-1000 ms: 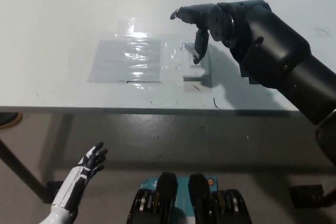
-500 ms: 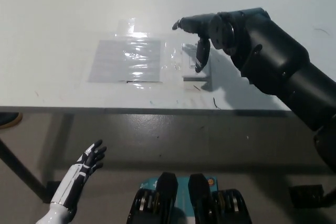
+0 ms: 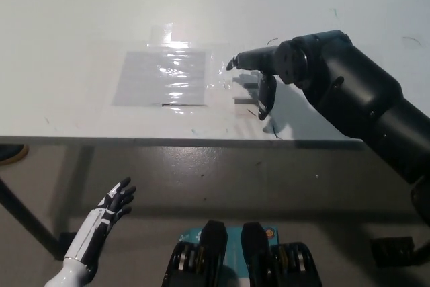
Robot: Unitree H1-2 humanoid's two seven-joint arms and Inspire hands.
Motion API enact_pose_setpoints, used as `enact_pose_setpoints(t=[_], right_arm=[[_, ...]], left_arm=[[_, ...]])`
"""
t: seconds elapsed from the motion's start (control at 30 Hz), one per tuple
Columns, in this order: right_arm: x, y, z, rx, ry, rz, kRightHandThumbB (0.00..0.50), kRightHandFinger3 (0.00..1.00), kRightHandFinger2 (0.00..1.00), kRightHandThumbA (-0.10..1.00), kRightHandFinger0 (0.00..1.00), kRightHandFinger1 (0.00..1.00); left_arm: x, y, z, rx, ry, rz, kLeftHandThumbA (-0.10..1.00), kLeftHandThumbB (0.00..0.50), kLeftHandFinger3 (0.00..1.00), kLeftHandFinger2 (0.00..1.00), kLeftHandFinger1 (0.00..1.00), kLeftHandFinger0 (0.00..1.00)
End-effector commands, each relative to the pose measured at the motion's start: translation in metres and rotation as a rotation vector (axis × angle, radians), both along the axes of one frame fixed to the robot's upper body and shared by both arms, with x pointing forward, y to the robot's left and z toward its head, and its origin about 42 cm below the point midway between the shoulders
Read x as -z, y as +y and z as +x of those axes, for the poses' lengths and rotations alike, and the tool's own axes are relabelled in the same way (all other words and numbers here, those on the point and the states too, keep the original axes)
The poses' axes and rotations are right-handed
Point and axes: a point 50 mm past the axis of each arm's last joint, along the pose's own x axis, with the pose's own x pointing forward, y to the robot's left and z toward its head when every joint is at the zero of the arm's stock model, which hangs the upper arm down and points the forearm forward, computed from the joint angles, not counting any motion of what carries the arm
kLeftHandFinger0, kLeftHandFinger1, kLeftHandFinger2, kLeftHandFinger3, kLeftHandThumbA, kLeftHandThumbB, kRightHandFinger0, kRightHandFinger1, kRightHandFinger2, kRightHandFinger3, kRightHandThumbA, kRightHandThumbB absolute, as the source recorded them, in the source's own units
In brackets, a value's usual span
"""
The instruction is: A white switch is kept at the centre of the table close to the robot and the robot uses its right hand to press it to turn it on
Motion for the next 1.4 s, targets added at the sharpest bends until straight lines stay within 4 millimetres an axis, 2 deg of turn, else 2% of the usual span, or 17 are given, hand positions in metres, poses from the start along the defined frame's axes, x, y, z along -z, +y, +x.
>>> enact_pose_setpoints(t=[0.0, 0.23, 0.4, 0.57, 0.67, 0.8, 0.93, 1.17, 1.37], right_arm=[[-0.037, 0.001, 0.001, -0.015, -0.024, -0.041, 0.284, 1.00, 1.00, 1.00, 1.00, 1.00], [-0.035, -0.002, 0.002, -0.009, -0.006, -0.047, 0.284, 1.00, 1.00, 1.00, 1.00, 1.00], [-0.034, -0.003, 0.003, -0.012, -0.003, -0.048, 0.287, 1.00, 1.00, 1.00, 1.00, 1.00], [-0.030, -0.003, 0.003, -0.016, -0.003, -0.066, 0.292, 1.00, 1.00, 1.00, 1.00, 1.00], [-0.028, -0.005, 0.004, -0.012, 0.007, -0.063, 0.292, 1.00, 1.00, 1.00, 1.00, 1.00], [-0.026, -0.004, 0.005, -0.012, 0.008, -0.071, 0.309, 1.00, 1.00, 1.00, 1.00, 1.00], [-0.024, -0.005, 0.006, -0.004, 0.013, -0.065, 0.305, 1.00, 1.00, 1.00, 1.00, 1.00], [-0.019, -0.009, 0.009, 0.007, 0.013, -0.069, 0.300, 1.00, 1.00, 1.00, 1.00, 1.00], [-0.019, -0.011, 0.011, 0.021, 0.014, -0.067, 0.309, 1.00, 1.00, 1.00, 1.00, 1.00]], left_arm=[[-0.015, 0.003, 0.006, 0.015, -0.050, 0.013, 1.00, 0.060, 1.00, 1.00, 1.00, 1.00], [-0.015, 0.003, 0.005, 0.016, -0.046, 0.018, 1.00, 0.071, 1.00, 1.00, 1.00, 1.00], [-0.015, 0.003, 0.006, 0.017, -0.049, 0.012, 1.00, 0.060, 1.00, 1.00, 1.00, 1.00], [-0.014, 0.004, 0.005, 0.011, -0.048, 0.015, 1.00, 0.082, 1.00, 1.00, 1.00, 1.00], [-0.015, 0.003, 0.006, 0.015, -0.052, 0.018, 1.00, 0.078, 1.00, 1.00, 1.00, 1.00], [-0.014, 0.004, 0.006, 0.019, -0.054, 0.016, 1.00, 0.090, 1.00, 1.00, 1.00, 1.00], [-0.014, 0.003, 0.004, 0.020, -0.056, 0.009, 1.00, 0.082, 1.00, 1.00, 1.00, 1.00], [-0.014, 0.004, 0.003, 0.028, -0.056, 0.007, 1.00, 0.112, 1.00, 1.00, 1.00, 1.00], [-0.014, 0.004, 0.003, 0.029, -0.054, 0.005, 1.00, 0.098, 1.00, 1.00, 1.00, 1.00]])
